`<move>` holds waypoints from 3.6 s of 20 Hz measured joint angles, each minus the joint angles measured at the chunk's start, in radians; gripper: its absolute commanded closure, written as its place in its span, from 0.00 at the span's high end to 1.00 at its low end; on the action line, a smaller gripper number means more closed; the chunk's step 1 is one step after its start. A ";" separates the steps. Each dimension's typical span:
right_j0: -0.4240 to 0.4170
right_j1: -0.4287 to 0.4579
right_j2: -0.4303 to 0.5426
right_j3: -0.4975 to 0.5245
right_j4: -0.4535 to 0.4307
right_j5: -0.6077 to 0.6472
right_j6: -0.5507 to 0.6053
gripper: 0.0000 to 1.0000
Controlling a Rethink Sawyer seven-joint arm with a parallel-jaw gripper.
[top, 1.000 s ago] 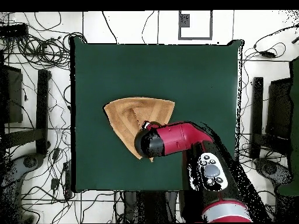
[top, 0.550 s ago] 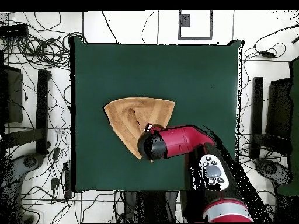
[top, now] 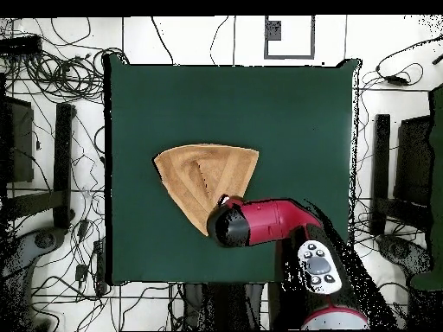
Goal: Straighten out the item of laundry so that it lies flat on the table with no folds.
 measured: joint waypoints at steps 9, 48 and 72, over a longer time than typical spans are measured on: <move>0.043 -0.033 -0.079 0.070 0.138 -0.055 0.014 1.00; 0.063 0.130 -0.145 0.126 0.348 -0.431 0.034 1.00; 0.086 0.126 -0.145 0.126 0.348 -0.438 0.034 1.00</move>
